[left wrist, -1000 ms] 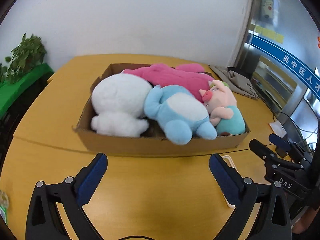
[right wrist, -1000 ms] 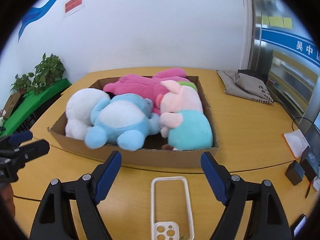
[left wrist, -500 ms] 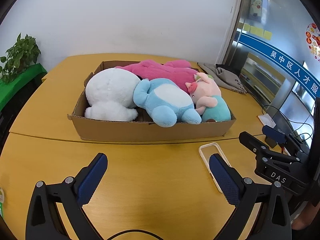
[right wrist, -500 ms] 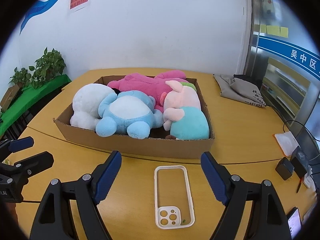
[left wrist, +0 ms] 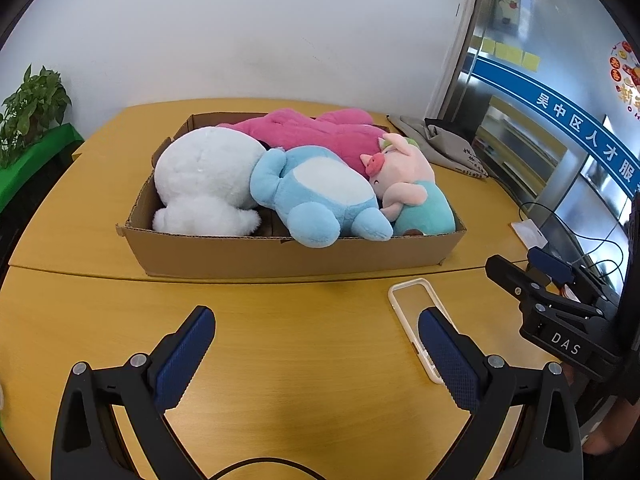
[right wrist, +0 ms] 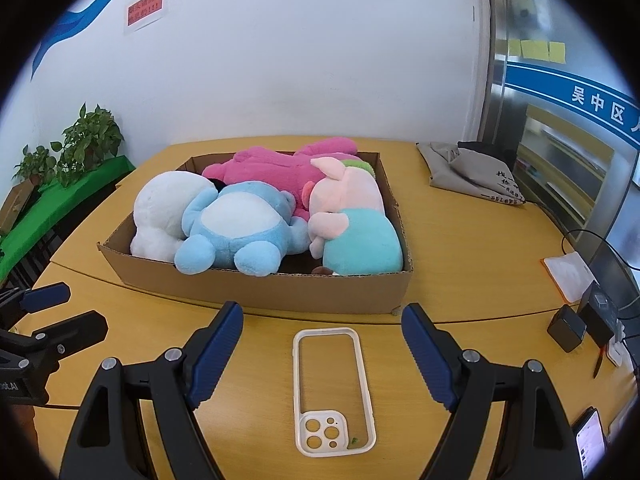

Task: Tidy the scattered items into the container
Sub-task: 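Withdraw both grippers and move them over the white phone case, then close both grippers on the phone case's rim and lift it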

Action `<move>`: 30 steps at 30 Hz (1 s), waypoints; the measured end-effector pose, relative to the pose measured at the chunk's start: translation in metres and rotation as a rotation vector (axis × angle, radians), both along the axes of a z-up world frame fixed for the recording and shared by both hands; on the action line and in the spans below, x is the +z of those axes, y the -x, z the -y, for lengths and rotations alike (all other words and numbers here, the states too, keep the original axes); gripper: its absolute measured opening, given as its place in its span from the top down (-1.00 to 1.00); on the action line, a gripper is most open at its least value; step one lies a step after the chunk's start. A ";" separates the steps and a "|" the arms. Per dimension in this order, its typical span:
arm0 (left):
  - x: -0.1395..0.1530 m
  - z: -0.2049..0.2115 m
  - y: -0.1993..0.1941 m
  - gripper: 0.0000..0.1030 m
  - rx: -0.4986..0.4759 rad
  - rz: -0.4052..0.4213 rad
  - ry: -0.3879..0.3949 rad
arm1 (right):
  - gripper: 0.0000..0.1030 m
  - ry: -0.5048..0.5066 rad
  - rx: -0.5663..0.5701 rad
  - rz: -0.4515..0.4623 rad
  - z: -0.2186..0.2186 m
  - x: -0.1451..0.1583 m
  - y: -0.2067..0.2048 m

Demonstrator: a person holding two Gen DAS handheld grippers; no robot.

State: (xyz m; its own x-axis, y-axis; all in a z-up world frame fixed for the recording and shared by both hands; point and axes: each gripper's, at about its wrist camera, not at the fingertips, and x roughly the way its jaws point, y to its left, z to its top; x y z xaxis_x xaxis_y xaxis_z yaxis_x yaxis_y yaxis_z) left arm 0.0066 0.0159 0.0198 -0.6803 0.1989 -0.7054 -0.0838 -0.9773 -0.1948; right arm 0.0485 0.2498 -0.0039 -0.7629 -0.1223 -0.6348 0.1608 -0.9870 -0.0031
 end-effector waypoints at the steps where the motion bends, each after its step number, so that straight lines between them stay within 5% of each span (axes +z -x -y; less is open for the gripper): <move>1: -0.001 -0.002 0.001 -1.00 -0.009 0.006 -0.004 | -0.58 0.001 -0.007 0.003 -0.004 -0.001 0.000; 6: -0.014 -0.020 0.014 -1.00 -0.077 0.046 0.010 | -0.58 0.034 -0.047 0.028 -0.042 -0.015 -0.006; 13: -0.056 -0.063 0.061 -0.94 -0.221 0.178 -0.020 | -0.56 0.026 -0.056 0.219 -0.076 -0.083 -0.007; 17: -0.087 -0.092 0.095 -0.70 -0.269 0.261 -0.001 | -0.51 0.014 -0.034 0.291 -0.068 -0.118 -0.001; 23: -0.118 -0.117 0.130 0.00 -0.285 0.337 0.042 | 0.21 -0.008 0.000 0.303 -0.059 -0.137 0.006; 25: -0.118 -0.121 0.132 0.29 -0.320 0.347 0.037 | 0.79 -0.011 0.058 0.298 -0.053 -0.136 0.003; 27: -0.119 -0.124 0.129 0.67 -0.349 0.353 0.045 | 0.83 -0.030 0.118 0.297 -0.046 -0.135 -0.001; 30: -0.117 -0.121 0.118 0.69 -0.360 0.345 0.102 | 0.86 -0.008 0.215 0.305 -0.040 -0.137 -0.008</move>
